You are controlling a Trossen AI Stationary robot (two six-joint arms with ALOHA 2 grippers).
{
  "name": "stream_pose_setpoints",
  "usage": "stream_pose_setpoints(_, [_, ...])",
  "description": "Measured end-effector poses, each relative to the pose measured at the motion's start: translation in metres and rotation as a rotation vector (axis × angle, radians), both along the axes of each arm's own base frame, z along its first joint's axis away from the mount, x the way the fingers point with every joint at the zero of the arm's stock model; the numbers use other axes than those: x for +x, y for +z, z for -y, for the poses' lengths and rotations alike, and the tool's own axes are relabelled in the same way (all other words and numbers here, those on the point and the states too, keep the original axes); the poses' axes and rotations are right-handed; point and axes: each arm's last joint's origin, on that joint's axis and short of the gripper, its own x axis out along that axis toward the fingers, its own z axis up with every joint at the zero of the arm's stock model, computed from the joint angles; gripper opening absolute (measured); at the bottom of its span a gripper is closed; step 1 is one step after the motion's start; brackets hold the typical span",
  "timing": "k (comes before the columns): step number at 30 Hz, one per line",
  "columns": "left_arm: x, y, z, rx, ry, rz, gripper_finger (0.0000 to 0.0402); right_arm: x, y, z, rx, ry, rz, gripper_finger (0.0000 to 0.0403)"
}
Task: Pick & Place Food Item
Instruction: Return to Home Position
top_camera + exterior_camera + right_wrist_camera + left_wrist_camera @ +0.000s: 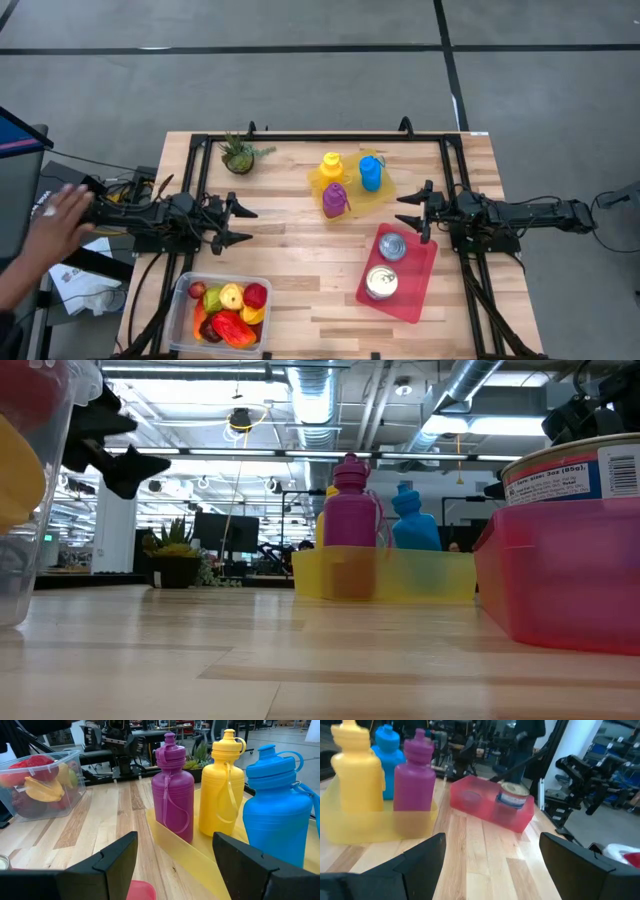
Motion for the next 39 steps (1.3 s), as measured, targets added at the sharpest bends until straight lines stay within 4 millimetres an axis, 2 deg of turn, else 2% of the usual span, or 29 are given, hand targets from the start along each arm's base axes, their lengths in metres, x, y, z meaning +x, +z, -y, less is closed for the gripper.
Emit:
stream_pose_setpoints(11, [-0.014,0.024,0.000,-0.008,0.002,0.280,0.0315,0.000,0.000,0.000,0.000,0.000,0.000,0.0249])
stream_pose_setpoints(21, [-0.016,0.033,-0.001,-0.011,0.006,0.375,0.0315,0.000,0.000,0.000,0.000,0.000,0.000,0.0249])
stream_pose_setpoints(39, [-0.009,0.027,-0.001,-0.008,0.007,0.290,0.0315,0.000,0.000,0.000,0.000,0.000,0.001,0.0249])
